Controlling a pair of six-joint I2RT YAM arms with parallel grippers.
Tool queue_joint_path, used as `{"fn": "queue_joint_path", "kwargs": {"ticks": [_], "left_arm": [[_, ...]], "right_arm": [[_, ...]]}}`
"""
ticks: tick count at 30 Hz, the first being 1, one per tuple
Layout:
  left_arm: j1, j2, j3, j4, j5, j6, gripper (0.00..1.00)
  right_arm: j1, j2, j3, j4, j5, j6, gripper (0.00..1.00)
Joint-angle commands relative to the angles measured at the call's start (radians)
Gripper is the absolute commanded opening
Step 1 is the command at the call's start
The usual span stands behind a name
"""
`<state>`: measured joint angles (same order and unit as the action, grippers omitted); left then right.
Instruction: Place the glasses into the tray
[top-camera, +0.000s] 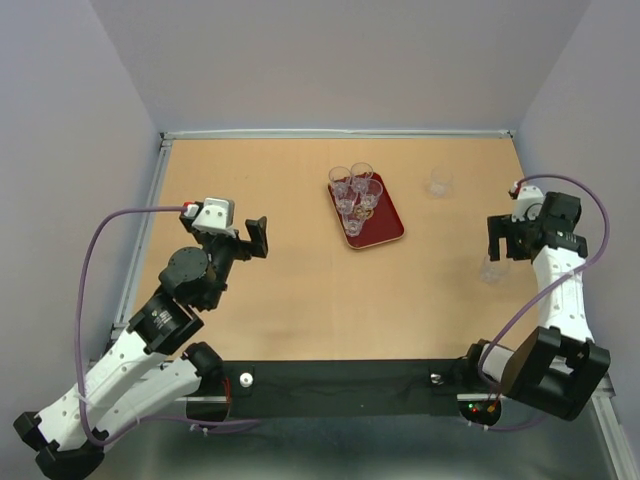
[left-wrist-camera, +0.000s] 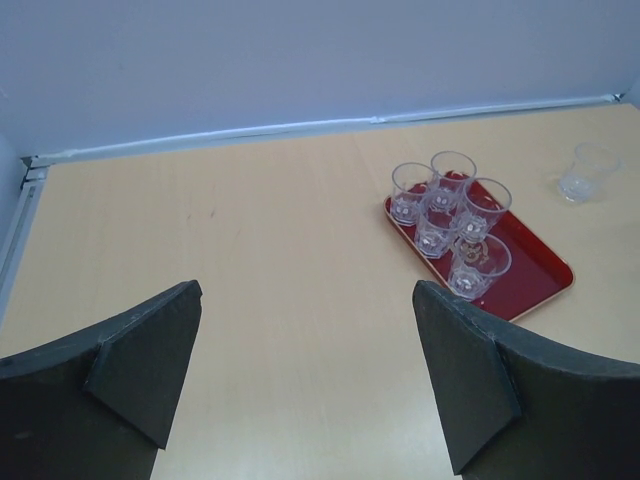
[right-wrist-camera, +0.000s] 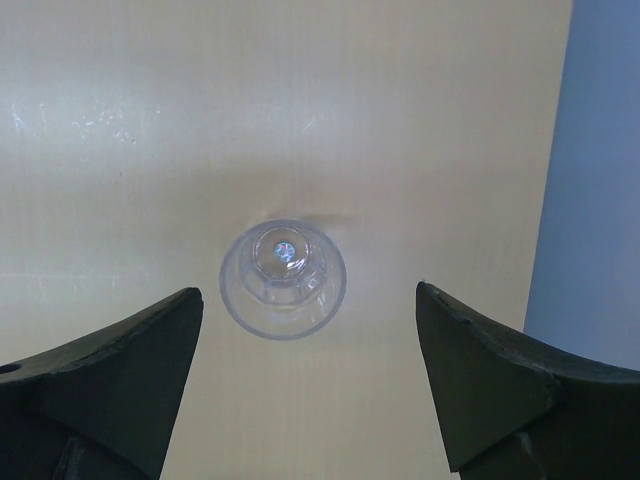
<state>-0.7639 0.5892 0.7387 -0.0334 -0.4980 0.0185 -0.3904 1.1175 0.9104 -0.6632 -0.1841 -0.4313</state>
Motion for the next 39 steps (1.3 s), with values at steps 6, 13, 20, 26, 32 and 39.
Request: {"fn": "queue_joint_path", "kwargs": {"ticks": [6, 13, 20, 26, 32, 39], "left_arm": [[0.003, -0.025, -0.010, 0.063, 0.019, 0.009, 0.99], [0.003, -0.038, -0.013, 0.070, 0.036, 0.009, 0.99], [0.003, -0.043, -0.015, 0.072, 0.047, 0.008, 0.99], [0.003, -0.045, -0.016, 0.072, 0.042, 0.009, 0.99], [0.003, -0.039, -0.016, 0.073, 0.041, 0.009, 0.99], [0.003, -0.034, -0.018, 0.075, 0.039, 0.011, 0.99]], "right_arm": [[-0.073, 0.103, 0.096, -0.073, -0.157, -0.073, 0.92], [-0.163, 0.163, 0.146, -0.082, -0.130, -0.118, 0.88], [-0.242, 0.252, 0.157, -0.105, -0.193, -0.184, 0.73], [-0.242, 0.300, 0.142, -0.105, -0.258, -0.205, 0.64], [-0.242, 0.340, 0.124, -0.105, -0.304, -0.218, 0.56], [-0.240, 0.406, 0.107, -0.102, -0.337, -0.227, 0.43]]}}
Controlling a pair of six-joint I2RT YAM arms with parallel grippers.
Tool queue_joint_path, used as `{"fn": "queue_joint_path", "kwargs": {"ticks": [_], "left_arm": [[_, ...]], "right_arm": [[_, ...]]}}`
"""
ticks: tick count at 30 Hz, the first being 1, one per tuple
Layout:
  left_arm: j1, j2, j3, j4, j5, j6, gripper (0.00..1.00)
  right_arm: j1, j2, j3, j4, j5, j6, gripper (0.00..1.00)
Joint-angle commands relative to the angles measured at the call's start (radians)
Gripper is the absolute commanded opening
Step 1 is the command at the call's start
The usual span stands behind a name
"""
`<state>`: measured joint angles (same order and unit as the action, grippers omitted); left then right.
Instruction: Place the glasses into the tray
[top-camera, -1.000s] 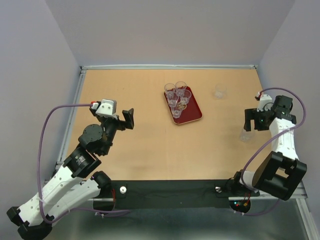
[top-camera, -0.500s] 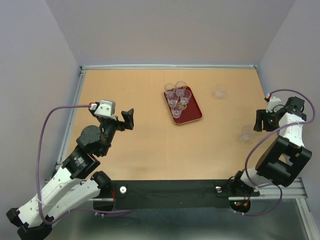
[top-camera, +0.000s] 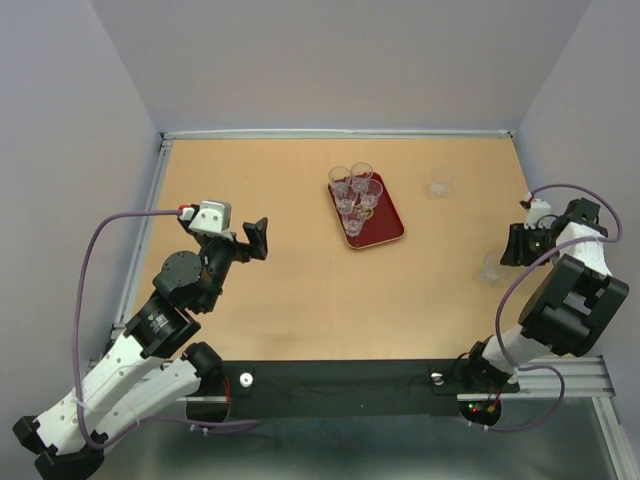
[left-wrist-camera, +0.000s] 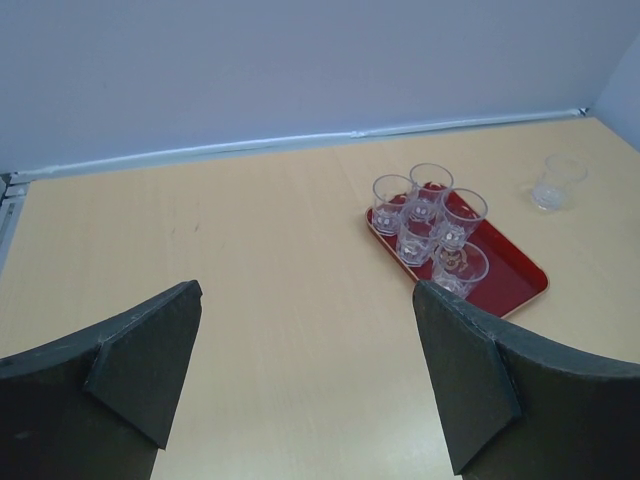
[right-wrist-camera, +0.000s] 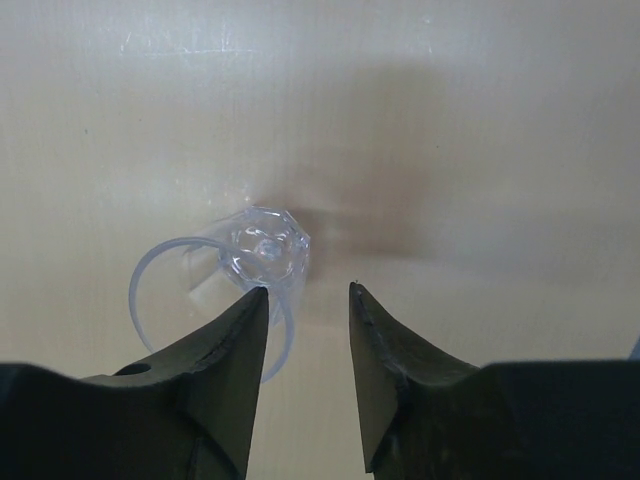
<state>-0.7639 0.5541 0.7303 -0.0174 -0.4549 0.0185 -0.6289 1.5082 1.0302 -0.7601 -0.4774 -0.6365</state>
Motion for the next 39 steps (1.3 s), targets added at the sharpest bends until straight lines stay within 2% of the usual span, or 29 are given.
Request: {"fn": "queue_joint_path", "kwargs": {"ticks": [1, 5, 7, 9, 16, 20, 23, 26, 29, 31, 33, 39], "left_arm": [[0.003, 0.001, -0.009, 0.059, -0.004, 0.011, 0.99], [0.003, 0.003, -0.012, 0.060, -0.005, 0.011, 0.99], [0.003, 0.004, -0.012, 0.060, -0.005, 0.009, 0.99], [0.003, 0.007, -0.012, 0.062, -0.007, 0.011, 0.99], [0.005, 0.012, -0.015, 0.065, -0.013, 0.014, 0.99], [0.005, 0.015, -0.017, 0.066, -0.025, 0.017, 0.99], [0.006, 0.021, -0.022, 0.069, -0.041, 0.020, 0.99], [0.008, 0.030, -0.025, 0.073, -0.050, 0.023, 0.99], [0.014, 0.040, -0.028, 0.076, -0.060, 0.026, 0.99], [0.015, 0.047, -0.028, 0.076, -0.068, 0.029, 0.99], [0.021, 0.050, -0.029, 0.077, -0.074, 0.031, 0.99], [0.028, 0.058, -0.034, 0.082, -0.091, 0.037, 0.99]], "right_arm": [[-0.002, 0.021, -0.016, -0.005, -0.047, -0.026, 0.41], [-0.002, 0.035, -0.024, -0.005, -0.066, -0.034, 0.26], [-0.003, 0.027, -0.024, -0.007, -0.072, -0.037, 0.08], [-0.003, 0.014, -0.024, -0.007, -0.089, -0.043, 0.01], [0.027, -0.054, 0.027, -0.016, -0.181, -0.011, 0.01], [0.141, -0.059, 0.067, -0.008, -0.221, 0.044, 0.01], [0.321, -0.031, 0.111, 0.040, -0.213, 0.122, 0.01], [0.423, -0.005, 0.152, 0.076, -0.224, 0.155, 0.00], [0.568, 0.052, 0.234, 0.117, -0.211, 0.172, 0.00], [0.621, 0.113, 0.307, 0.146, -0.188, 0.193, 0.00], [0.702, 0.186, 0.387, 0.163, -0.124, 0.227, 0.01], [0.791, 0.352, 0.542, 0.179, 0.017, 0.301, 0.01]]}}
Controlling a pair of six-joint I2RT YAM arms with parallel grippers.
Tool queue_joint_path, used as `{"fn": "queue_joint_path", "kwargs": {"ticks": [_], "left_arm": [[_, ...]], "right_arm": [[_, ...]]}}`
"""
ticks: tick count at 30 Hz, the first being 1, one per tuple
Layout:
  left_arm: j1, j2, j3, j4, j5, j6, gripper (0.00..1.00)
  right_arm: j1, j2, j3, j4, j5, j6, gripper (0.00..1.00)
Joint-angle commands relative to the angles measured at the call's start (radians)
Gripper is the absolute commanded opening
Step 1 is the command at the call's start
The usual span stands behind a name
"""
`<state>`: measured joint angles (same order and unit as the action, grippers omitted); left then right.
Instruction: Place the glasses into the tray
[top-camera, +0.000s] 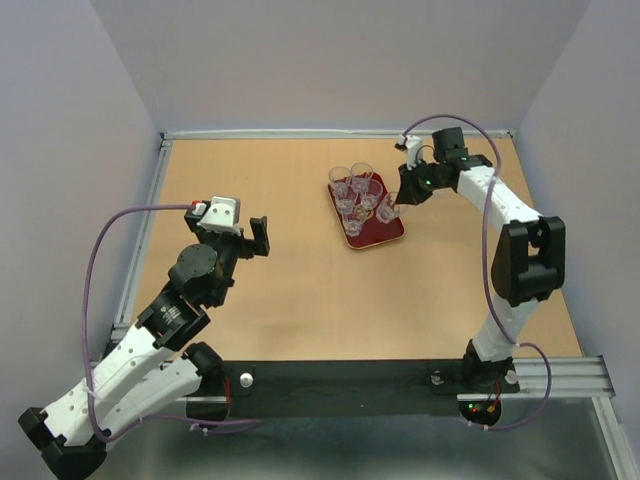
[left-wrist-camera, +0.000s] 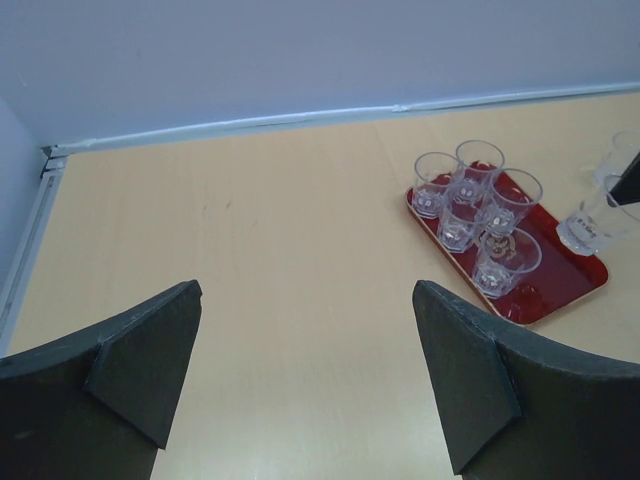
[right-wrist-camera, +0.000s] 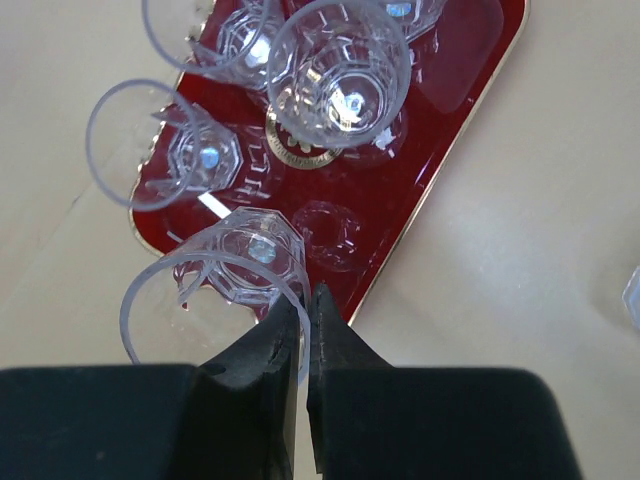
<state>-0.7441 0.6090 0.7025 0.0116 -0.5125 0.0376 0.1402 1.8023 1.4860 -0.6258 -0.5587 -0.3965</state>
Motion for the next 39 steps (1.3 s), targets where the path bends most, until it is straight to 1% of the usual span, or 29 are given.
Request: {"fn": "queue_joint_path", "kwargs": {"ticks": [1, 9, 13, 23, 27, 29, 31, 34, 39], "left_arm": [[0.009, 0.000, -0.008, 0.053, -0.035, 0.019, 0.99], [0.014, 0.003, -0.009, 0.056, -0.027, 0.021, 0.98], [0.015, 0.000, -0.009, 0.057, -0.024, 0.019, 0.98], [0.017, -0.003, -0.011, 0.057, -0.021, 0.019, 0.98], [0.017, -0.003, -0.011, 0.057, -0.021, 0.019, 0.98], [0.018, 0.000, -0.011, 0.057, -0.018, 0.019, 0.98], [0.018, 0.000, -0.012, 0.057, -0.018, 0.019, 0.98], [0.017, 0.000, -0.012, 0.057, -0.020, 0.019, 0.98], [0.020, 0.003, -0.011, 0.057, -0.020, 0.019, 0.98]], "right_arm": [[0.027, 0.072, 0.095, 0.044, 0.108, 0.061, 0.00], [0.076, 0.155, 0.160, 0.046, 0.192, 0.053, 0.02], [0.081, 0.198, 0.187, 0.044, 0.235, 0.058, 0.04], [0.088, 0.246, 0.237, 0.043, 0.299, 0.054, 0.08], [0.093, 0.255, 0.250, 0.043, 0.319, 0.051, 0.19], [0.096, 0.259, 0.250, 0.041, 0.319, 0.051, 0.36], [0.098, 0.258, 0.247, 0.041, 0.321, 0.053, 0.42], [0.099, 0.232, 0.252, 0.041, 0.321, 0.054, 0.57], [0.099, 0.154, 0.252, 0.040, 0.348, 0.050, 0.59]]}}
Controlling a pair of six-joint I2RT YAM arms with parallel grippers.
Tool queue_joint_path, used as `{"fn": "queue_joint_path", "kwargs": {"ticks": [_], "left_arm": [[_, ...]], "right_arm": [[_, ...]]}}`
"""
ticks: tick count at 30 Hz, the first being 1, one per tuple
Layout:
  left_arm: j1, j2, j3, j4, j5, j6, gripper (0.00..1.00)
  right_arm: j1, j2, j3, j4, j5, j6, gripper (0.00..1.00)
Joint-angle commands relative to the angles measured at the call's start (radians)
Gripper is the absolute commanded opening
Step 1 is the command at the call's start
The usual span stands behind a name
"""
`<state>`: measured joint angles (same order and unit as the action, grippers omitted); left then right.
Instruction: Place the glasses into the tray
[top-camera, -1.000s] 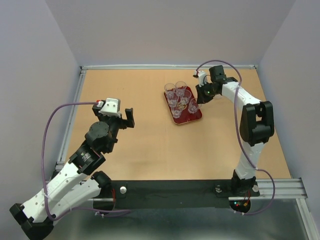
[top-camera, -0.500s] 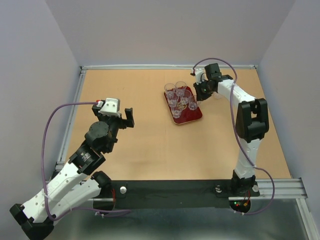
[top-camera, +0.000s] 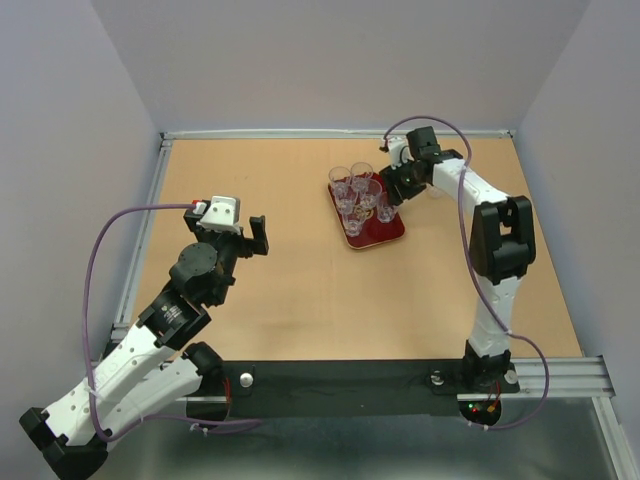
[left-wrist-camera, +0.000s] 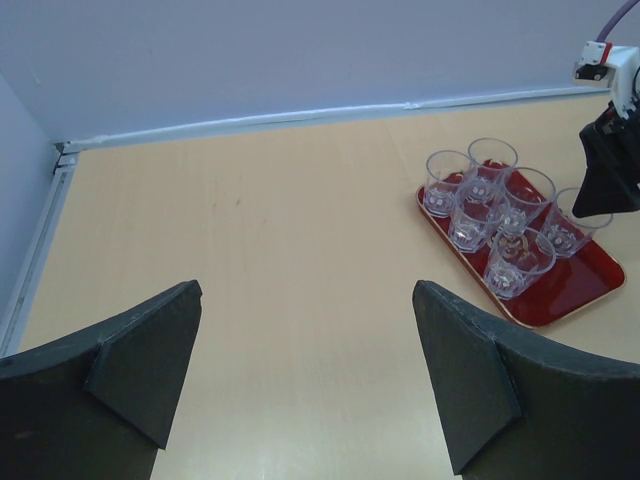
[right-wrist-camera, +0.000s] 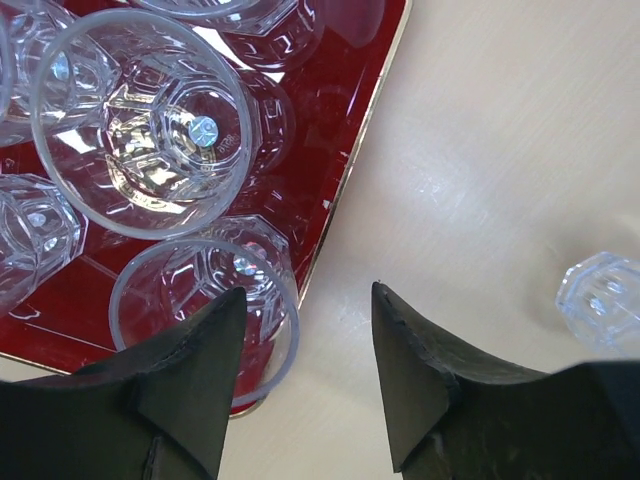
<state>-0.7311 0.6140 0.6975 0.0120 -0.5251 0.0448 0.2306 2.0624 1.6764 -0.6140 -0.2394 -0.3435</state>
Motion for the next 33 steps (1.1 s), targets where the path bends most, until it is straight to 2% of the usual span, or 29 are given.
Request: {"fn": "queue_joint_path", "kwargs": {"ticks": [1, 6, 11, 18, 23, 33], "left_arm": [[0.006, -0.003, -0.006, 0.059, -0.006, 0.012, 0.98], [0.009, -0.003, -0.004, 0.057, -0.004, 0.012, 0.98], [0.009, -0.005, -0.006, 0.057, -0.004, 0.012, 0.98], [0.010, -0.003, -0.006, 0.057, -0.006, 0.012, 0.98], [0.012, 0.000, -0.007, 0.057, -0.004, 0.012, 0.98], [0.016, 0.010, -0.006, 0.059, 0.000, 0.012, 0.98]], "right_arm": [[0.009, -0.119, 0.059, 0.028, 0.035, -0.006, 0.59], [0.006, -0.197, 0.026, 0.030, 0.095, -0.014, 0.59], [-0.048, -0.203, 0.029, 0.036, 0.121, 0.043, 0.58], [-0.221, -0.151, 0.080, 0.089, 0.140, 0.290, 0.56], [-0.254, -0.082, 0.123, 0.111, 0.267, 0.411, 0.54], [-0.303, -0.004, 0.132, 0.119, 0.253, 0.454, 0.49]]}}
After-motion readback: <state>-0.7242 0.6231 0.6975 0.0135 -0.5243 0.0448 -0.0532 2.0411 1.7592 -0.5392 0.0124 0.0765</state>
